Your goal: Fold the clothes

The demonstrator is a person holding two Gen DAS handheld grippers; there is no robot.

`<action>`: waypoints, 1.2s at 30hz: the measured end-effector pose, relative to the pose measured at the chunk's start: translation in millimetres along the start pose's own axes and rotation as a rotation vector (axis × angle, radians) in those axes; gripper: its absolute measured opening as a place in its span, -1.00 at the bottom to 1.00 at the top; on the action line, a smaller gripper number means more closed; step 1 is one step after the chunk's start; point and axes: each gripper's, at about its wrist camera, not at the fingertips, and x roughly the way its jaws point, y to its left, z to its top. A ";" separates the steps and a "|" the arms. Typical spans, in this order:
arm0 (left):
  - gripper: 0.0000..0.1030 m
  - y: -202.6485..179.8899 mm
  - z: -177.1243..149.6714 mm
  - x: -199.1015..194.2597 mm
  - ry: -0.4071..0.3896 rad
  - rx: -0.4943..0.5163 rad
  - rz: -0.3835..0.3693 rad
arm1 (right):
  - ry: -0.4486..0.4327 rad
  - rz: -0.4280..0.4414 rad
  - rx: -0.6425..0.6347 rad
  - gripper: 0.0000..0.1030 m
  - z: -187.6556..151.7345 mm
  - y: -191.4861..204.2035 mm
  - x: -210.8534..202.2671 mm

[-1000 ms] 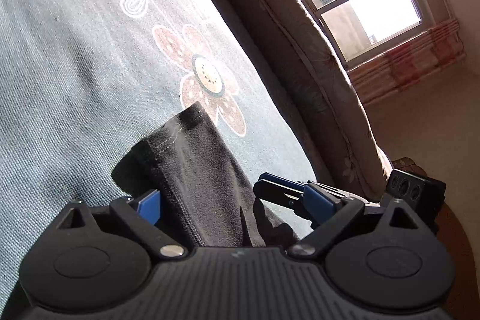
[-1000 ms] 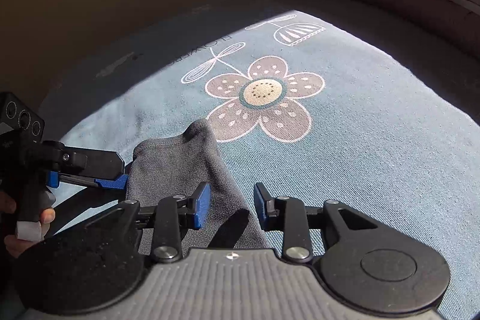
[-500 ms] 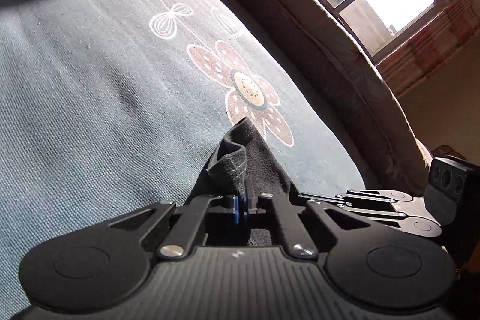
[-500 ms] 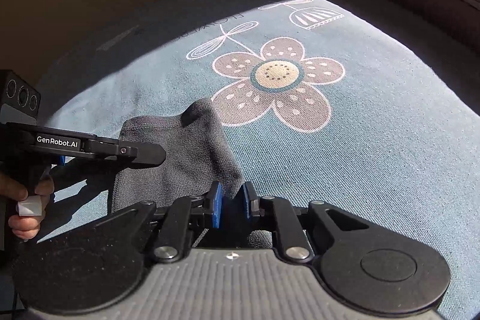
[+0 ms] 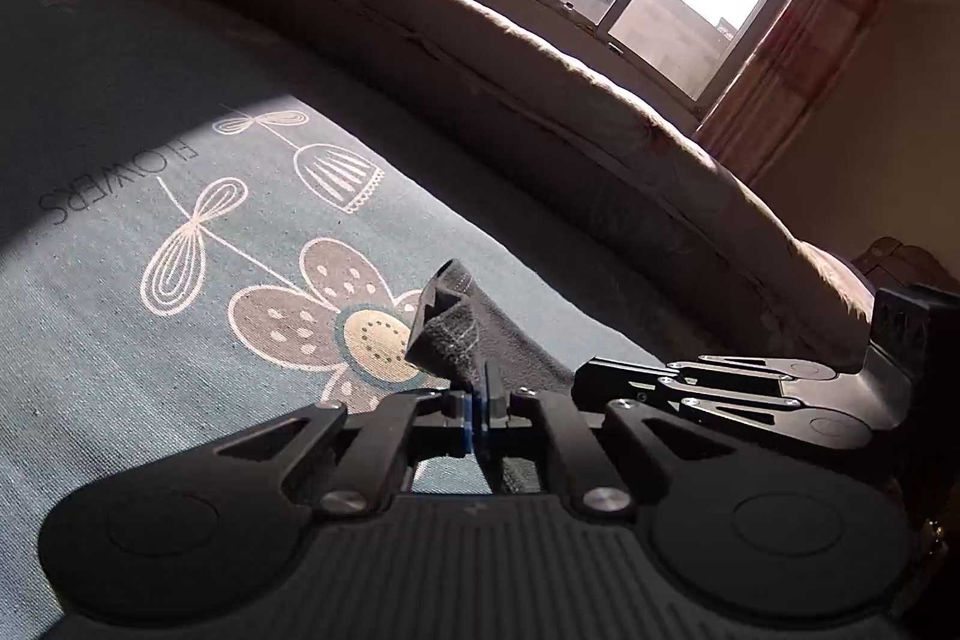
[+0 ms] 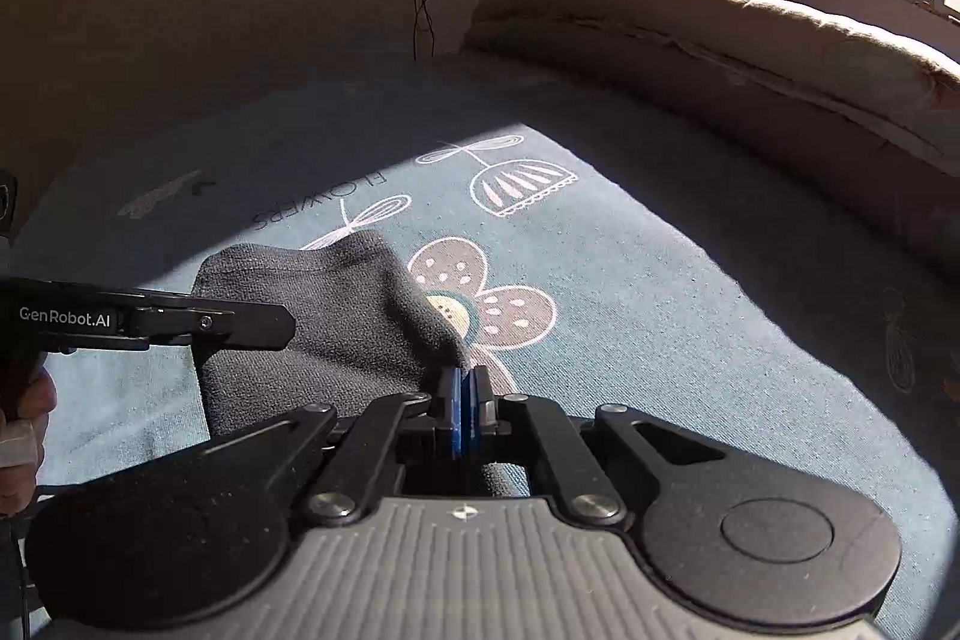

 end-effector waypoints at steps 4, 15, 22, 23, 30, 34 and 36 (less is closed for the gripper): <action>-0.92 19.1 -19.4 14.8 0.102 -0.011 0.099 | 0.006 -0.070 0.046 -0.92 0.6 -10.5 16.5; -0.50 -13.6 -22.4 -30.0 0.137 0.236 0.235 | 0.083 -0.184 0.104 -0.49 -59.0 -44.2 -145.9; -0.05 -97.1 -60.8 -26.1 0.224 0.424 0.079 | 0.198 -0.276 0.341 -0.28 -157.8 -78.7 -240.9; -0.05 -108.6 -71.0 -21.7 0.240 0.459 0.068 | 0.216 -0.287 0.377 -0.28 -173.4 -82.3 -249.8; 0.00 -172.7 -139.3 8.6 0.339 0.693 0.032 | 0.259 -0.339 0.580 -0.23 -257.4 -108.9 -251.0; 0.10 -171.7 -149.9 -0.9 0.321 0.715 0.063 | 0.211 -0.406 0.511 -0.19 -258.5 -111.4 -227.6; 0.12 -171.8 -149.2 -7.9 0.346 0.721 0.084 | 0.205 -0.445 0.474 -0.13 -248.9 -109.7 -218.3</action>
